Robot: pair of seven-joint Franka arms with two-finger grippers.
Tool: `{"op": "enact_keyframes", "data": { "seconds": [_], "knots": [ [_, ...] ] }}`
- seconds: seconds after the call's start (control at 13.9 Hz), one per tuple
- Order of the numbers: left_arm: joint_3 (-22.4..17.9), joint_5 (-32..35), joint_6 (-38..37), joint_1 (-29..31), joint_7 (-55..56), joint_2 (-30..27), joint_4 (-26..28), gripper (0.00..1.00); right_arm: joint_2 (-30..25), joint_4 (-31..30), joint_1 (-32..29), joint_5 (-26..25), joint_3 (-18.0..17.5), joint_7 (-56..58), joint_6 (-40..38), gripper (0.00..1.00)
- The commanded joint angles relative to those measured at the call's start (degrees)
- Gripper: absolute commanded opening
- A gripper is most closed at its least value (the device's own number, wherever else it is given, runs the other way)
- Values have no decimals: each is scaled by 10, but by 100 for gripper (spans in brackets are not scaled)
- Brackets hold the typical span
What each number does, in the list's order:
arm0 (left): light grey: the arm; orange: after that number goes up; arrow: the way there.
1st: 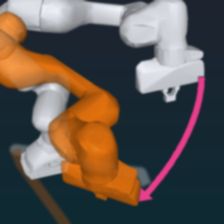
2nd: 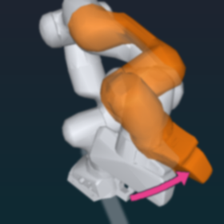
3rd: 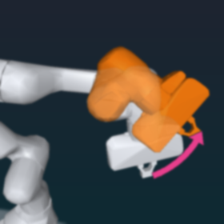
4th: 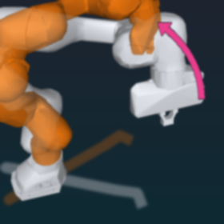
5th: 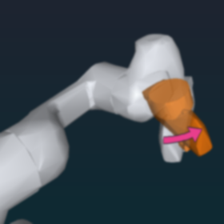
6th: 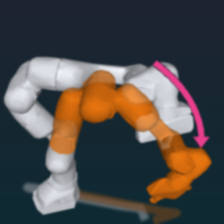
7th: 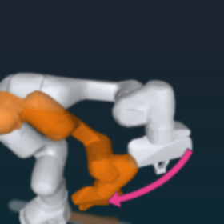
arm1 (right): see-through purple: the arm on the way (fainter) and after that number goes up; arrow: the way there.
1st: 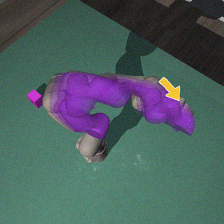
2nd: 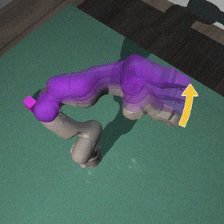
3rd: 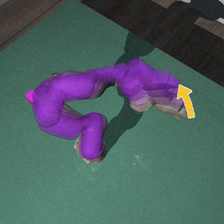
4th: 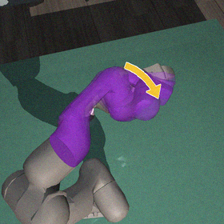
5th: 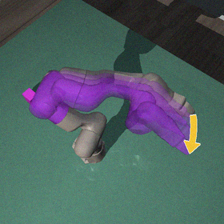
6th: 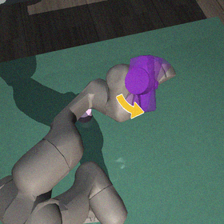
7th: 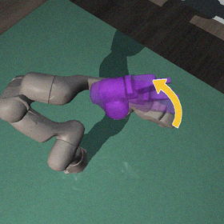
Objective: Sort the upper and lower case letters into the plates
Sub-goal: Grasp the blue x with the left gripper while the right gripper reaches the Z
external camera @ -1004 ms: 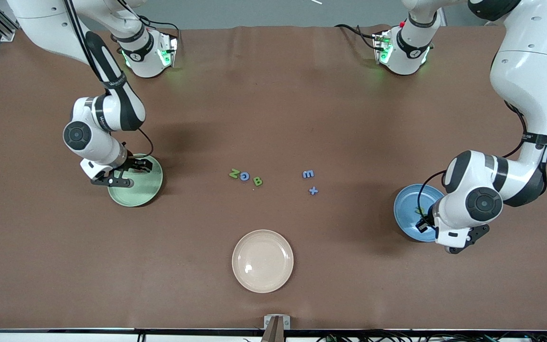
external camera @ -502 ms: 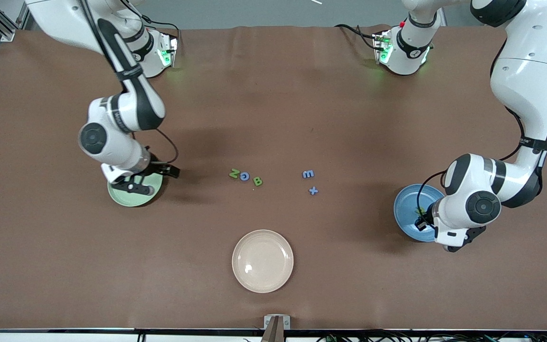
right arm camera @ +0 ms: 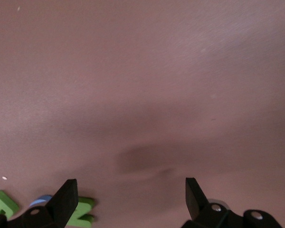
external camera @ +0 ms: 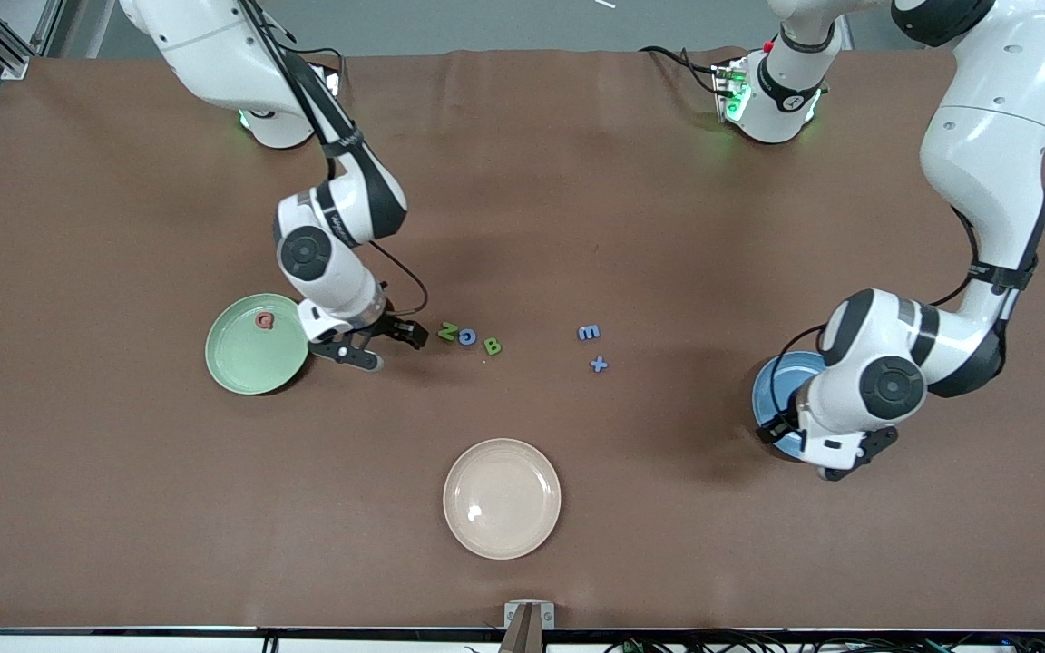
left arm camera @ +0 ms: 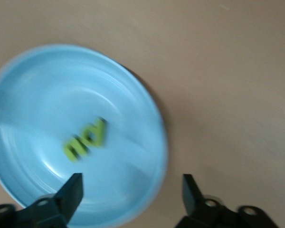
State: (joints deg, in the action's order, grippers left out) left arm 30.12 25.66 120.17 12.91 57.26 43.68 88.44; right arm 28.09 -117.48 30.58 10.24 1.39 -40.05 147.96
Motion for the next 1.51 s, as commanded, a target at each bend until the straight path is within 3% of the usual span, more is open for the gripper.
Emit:
{"op": "enact_keyframes", "data": {
  "seconds": [0.0, 0.5, 0.86, 1.15, 1.43],
  "knots": [
    [36, -3, 5, -14, 26, -10, -1, 100, 37, 44, 20, 0, 8, -37, -1, 100],
    [35, 7, 87, -139, 125, 7, 2, 100, 65, 57, 69, -9, 29, -87, 17, 100],
    [35, 105, 130, -207, 276, 47, 5, 95, 64, 51, 112, -11, 50, -110, 13, 100],
    [34, 125, 130, -207, 288, 46, 41, 85, 66, 55, 114, -19, 70, -103, 10, 100],
    [35, 126, 130, -198, 313, 41, 72, 68, 70, 70, 92, -37, 72, -95, 7, 100]
  ]
}}
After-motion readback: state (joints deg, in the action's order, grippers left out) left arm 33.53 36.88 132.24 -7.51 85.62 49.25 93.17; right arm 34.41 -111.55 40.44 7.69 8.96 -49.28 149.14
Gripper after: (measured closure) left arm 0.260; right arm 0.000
